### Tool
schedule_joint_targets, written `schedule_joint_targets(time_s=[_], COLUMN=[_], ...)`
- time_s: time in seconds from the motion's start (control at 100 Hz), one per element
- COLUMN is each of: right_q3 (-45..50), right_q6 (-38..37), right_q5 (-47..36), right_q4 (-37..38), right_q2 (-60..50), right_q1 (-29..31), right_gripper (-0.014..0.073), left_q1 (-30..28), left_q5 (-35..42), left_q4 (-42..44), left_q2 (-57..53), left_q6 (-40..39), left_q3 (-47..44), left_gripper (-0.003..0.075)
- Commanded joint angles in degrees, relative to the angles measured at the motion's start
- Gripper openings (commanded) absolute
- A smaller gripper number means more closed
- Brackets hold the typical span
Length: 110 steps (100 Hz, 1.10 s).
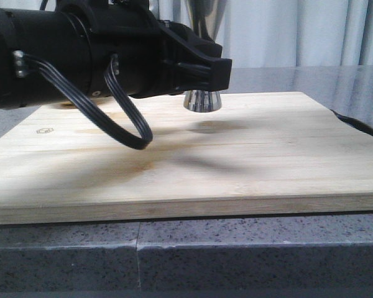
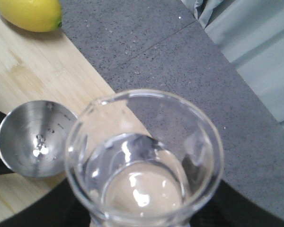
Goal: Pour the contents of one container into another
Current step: 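Tilt the beaker with the right gripper toward the jigger's mouth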
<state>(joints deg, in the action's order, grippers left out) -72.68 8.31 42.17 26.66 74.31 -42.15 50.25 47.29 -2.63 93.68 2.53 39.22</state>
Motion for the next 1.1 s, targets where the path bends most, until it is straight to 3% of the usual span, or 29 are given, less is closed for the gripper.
schedule_joint_targets(time_s=[0.0,1.09], right_q3=[-2.27,-2.27], right_q6=[1.71,13.30], right_q5=[-3.13,-0.83], right_q4=[1.39,1.30], right_q2=[-1.42,-1.42], right_q1=[-0.04,-0.04], right_gripper=[0.0206,0.0206], left_q1=[0.34,0.34], left_q5=[5.53,5.09], left_q4=[0.10,3.39], left_q2=[-1.89,-1.89], left_q6=[-0.47,-3.94], left_q3=[1.61,1.61], left_gripper=[-0.0019,-0.0019])
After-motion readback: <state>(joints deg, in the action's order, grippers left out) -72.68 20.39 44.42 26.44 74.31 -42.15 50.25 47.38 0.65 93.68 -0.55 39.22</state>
